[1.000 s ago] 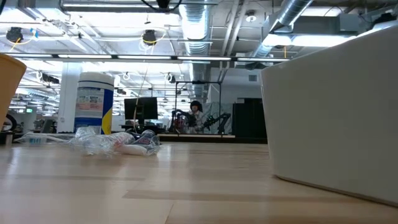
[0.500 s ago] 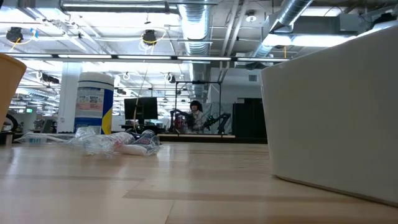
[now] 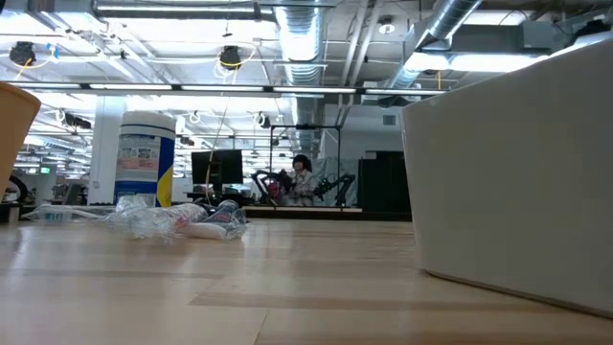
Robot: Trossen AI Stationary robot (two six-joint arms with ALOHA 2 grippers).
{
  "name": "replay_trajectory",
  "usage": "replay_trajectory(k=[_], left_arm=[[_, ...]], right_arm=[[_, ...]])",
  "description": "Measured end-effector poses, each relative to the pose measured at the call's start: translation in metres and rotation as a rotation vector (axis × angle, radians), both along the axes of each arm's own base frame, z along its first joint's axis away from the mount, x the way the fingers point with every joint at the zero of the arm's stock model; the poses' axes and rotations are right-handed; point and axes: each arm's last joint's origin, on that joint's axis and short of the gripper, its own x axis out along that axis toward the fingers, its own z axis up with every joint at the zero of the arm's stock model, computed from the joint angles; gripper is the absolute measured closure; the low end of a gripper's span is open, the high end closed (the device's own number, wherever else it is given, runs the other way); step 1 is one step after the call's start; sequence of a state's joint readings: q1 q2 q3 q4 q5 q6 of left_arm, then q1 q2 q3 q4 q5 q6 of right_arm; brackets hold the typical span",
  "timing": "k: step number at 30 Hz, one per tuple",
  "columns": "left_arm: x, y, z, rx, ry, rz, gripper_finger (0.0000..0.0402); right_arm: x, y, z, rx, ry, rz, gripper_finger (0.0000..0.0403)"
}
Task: Pick & Place Travel size toiletries
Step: Put the blue shave cream into the transparent bin
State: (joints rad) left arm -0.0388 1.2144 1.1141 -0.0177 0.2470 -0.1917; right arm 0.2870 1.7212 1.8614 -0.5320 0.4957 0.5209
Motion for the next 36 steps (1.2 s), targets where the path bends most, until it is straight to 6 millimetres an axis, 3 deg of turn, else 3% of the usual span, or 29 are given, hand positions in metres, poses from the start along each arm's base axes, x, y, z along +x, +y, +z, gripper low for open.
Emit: replay_trajectory(k=[5,12,25,29,36], left_arm=[[0.0,0.0,0.0,0.0,0.0,0.002,0.0315],[0.0,0.0,0.0,-0.002,0.005,-0.003,0.0315],[0.0,0.0,-0.001,0.008,0.005,-0.003,0.0308],[-0.001,0.0,-0.002,0.035,0.021,-0.002,0.0269],[-0.002,-0.002,-0.008,0.022,0.076,-0.065,0.0161]], right_arm=[[0.0,-0.001,0.0,0.001,-0.004,-0.002,0.0195],[0.0,-0.001,0.001,-0.007,-0.004,-0.002,0.0292],[-0.001,-0.001,0.002,-0.007,-0.011,-0.008,0.0291],[-0.005,0.001,0.005,-0.012,-0.019,-0.016,0.0291],[-0.015,0.007,0.011,-0.012,-0.022,-0.016,0.0291]])
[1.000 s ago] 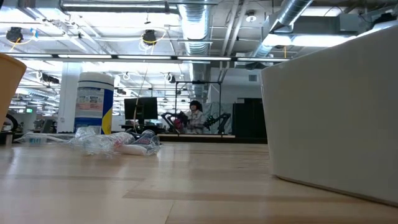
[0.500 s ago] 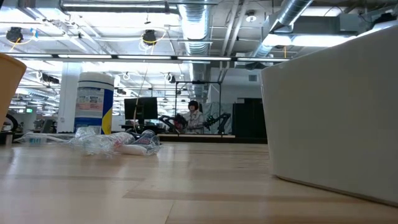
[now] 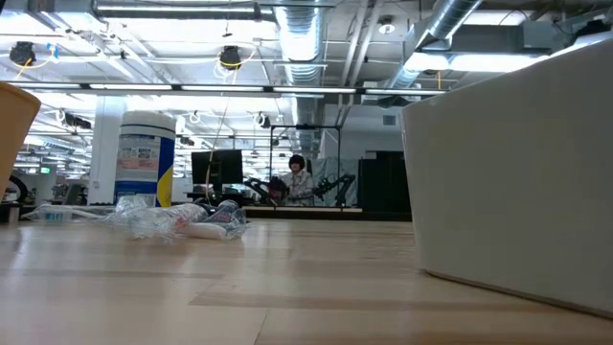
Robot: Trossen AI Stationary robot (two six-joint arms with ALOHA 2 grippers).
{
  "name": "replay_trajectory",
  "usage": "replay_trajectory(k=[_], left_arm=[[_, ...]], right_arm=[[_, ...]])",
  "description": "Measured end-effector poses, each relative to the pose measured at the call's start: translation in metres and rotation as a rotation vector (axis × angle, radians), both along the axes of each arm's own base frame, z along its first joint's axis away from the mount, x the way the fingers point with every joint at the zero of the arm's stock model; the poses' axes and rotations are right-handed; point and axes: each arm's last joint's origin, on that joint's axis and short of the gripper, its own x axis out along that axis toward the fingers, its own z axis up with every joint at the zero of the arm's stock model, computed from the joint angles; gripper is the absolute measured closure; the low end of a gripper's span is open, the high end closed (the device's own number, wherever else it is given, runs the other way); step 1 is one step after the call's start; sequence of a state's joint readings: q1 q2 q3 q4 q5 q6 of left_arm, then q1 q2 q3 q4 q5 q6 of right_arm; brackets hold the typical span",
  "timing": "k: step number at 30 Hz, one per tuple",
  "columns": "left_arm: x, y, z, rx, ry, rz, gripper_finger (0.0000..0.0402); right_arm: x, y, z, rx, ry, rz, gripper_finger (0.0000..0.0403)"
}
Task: Pick & Place Travel size toiletries
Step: Put the blue shave cream into the transparent bin
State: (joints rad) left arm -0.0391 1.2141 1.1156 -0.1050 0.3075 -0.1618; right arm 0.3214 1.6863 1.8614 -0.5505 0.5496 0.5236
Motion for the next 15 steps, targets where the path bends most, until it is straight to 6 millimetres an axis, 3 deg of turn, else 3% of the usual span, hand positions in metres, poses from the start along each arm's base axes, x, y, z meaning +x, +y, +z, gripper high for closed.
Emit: replay_trajectory(k=[7,15], left_arm=[[-0.009,0.0,-0.016,0.007,0.194,-0.003,0.0096],[-0.013,0.003,-0.028,0.036,0.321,0.062,0.0101]], right_arm=[[-0.032,0.013,-0.011,0.111,0.192,-0.04,0.0291],[-0.092,0.045,-0.052,0.414,0.646,-0.343,0.0291]])
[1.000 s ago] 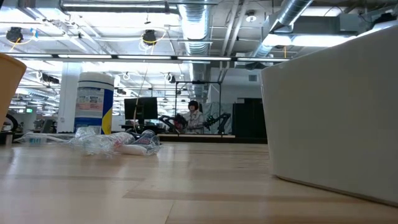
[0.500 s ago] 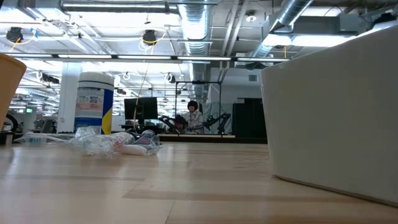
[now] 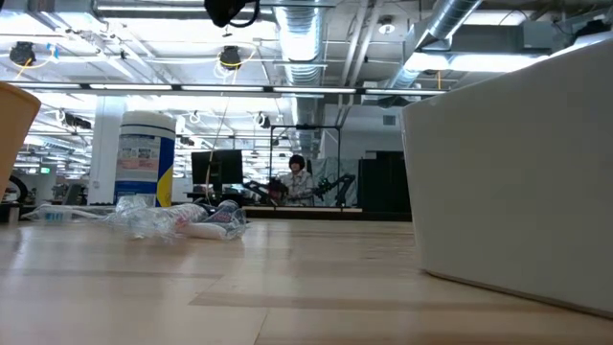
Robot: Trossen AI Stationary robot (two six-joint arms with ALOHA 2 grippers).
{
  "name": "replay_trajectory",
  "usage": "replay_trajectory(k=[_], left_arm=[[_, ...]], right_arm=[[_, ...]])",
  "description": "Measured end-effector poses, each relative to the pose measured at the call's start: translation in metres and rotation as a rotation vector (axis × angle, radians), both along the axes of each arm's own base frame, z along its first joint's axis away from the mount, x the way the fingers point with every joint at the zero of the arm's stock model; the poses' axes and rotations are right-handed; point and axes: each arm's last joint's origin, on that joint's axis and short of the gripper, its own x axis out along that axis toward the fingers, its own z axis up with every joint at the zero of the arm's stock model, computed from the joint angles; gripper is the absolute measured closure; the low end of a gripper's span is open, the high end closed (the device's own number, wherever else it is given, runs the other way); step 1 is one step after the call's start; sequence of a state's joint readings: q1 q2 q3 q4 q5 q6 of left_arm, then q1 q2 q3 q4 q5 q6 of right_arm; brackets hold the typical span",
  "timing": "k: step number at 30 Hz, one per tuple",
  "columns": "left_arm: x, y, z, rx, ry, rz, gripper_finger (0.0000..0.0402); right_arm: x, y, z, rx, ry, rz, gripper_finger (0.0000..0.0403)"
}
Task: Pick & Place Travel size toiletries
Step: Put the blue shave cream into the transparent bin
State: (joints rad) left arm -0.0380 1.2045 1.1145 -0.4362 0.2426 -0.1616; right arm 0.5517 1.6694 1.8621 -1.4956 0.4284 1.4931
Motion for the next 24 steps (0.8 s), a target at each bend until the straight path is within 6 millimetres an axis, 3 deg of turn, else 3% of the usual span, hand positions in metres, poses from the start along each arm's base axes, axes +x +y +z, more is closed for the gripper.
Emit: replay_trajectory(k=[8,16,24], left_arm=[[0.0,0.001,0.0,0.034,-0.01,0.001,0.0105],[0.001,0.001,0.0,0.06,-0.017,0.004,0.0105],[0.001,0.001,0.0,0.06,-0.019,0.004,0.0105]], right_arm=[[-0.027,0.057,-0.038,0.183,0.246,-0.09,0.0291],[-0.046,0.113,-0.083,0.25,0.559,-0.111,0.0291],[-0.045,0.142,-0.126,0.172,0.665,-0.126,0.0291]])
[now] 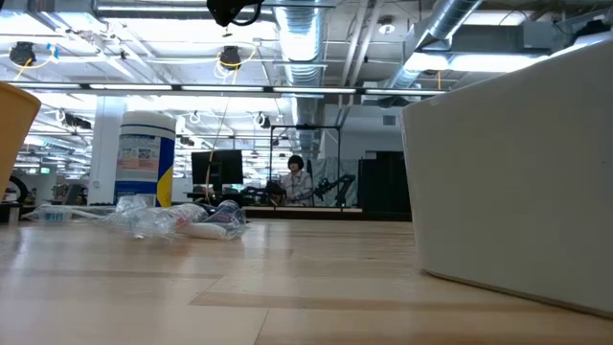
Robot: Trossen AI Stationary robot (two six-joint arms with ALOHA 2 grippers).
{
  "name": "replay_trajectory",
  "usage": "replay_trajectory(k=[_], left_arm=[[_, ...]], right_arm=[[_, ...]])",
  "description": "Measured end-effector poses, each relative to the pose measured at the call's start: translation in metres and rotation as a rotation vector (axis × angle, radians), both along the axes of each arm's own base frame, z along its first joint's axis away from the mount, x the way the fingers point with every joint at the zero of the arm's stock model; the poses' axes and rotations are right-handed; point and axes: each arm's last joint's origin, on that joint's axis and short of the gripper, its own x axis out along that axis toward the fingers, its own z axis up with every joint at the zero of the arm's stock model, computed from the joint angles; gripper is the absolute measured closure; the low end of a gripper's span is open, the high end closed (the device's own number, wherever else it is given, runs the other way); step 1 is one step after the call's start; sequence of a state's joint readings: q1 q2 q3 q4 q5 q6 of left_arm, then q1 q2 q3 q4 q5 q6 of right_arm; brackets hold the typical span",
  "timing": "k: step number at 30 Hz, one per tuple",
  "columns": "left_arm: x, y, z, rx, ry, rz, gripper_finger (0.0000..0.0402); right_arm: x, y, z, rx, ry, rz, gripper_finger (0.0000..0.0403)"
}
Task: Pick & Place Travel size toiletries
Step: Put the blue shave cream into the transparent bin
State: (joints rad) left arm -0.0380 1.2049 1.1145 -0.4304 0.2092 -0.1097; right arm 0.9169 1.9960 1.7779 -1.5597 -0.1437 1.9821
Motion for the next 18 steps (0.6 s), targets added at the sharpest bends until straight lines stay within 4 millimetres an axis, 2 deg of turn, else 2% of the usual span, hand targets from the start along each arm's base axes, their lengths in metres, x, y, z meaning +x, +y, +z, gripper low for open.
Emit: replay_trajectory(k=[7,11,18], left_arm=[[0.0,0.0,0.0,0.0,0.0,0.0,0.0105],[0.0,0.0,0.0,0.0,0.0,0.0,0.0105],[0.0,0.0,0.0,0.0,-0.001,0.0,0.0105]], right_arm=[[0.005,0.011,-0.028,-0.015,0.087,0.084,0.0291],[0.004,0.012,-0.03,-0.009,0.099,0.095,0.0291],[-0.004,0.018,-0.029,-0.016,0.093,0.092,0.0222]])
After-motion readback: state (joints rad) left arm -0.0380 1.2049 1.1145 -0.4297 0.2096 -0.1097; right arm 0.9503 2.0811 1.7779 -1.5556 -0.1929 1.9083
